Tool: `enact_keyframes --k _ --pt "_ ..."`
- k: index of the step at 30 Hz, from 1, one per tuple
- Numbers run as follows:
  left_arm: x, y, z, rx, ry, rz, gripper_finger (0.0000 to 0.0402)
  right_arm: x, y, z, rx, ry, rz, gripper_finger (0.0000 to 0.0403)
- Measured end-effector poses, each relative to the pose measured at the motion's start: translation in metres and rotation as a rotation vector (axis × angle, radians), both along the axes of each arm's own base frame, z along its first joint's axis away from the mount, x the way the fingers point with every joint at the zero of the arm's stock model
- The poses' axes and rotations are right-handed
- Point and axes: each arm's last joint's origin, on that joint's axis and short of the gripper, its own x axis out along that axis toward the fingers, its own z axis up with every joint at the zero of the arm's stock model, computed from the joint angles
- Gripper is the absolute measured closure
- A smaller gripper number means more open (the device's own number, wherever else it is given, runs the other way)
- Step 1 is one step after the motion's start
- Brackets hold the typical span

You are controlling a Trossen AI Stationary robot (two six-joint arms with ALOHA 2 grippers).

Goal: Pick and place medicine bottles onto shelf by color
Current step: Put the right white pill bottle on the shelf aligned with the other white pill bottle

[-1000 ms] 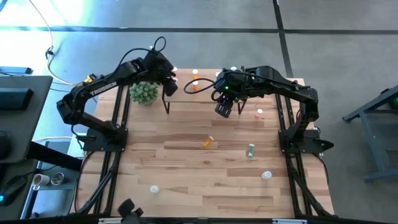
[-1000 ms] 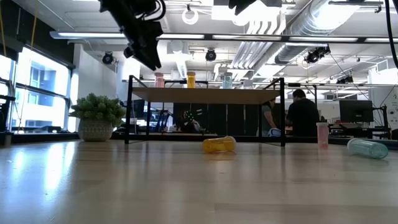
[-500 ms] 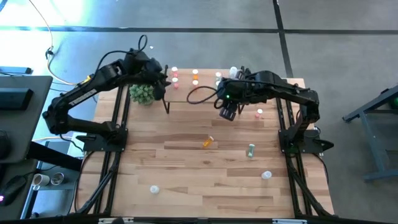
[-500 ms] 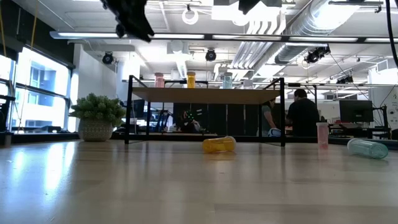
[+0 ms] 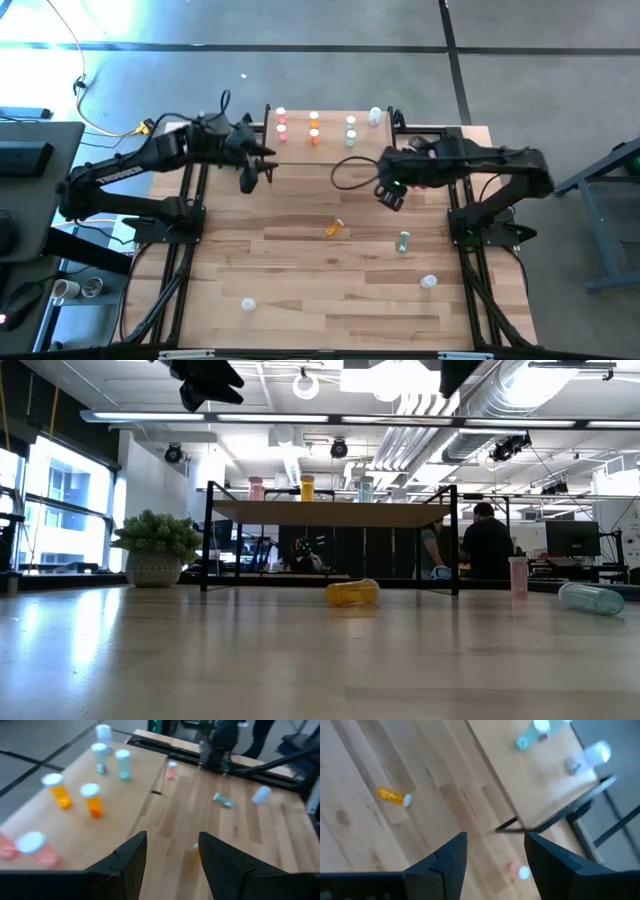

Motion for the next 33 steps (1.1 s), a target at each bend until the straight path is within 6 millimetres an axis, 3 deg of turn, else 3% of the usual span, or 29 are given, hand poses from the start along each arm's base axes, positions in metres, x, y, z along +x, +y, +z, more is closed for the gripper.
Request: enact_keyframes --k 9,19,33 --pt "0.010 -0.026 -0.034 -0.036 -0.062 -0.090 0.0232 -0.047 0.029 -0.033 0.149 -0.144 -0.197 0.0214" --pt "0.021 -0.063 -0.066 -0.052 -0.035 -0.183 0.0232 -0.073 0.076 -0.081 0.318 -0.140 -0.335 0.0214" --pt "0.025 -0.093 -0.072 -0.051 -0.054 -0.238 0.0232 -0.100 0.127 -0.127 0.501 -0.114 -0.433 0.0214"
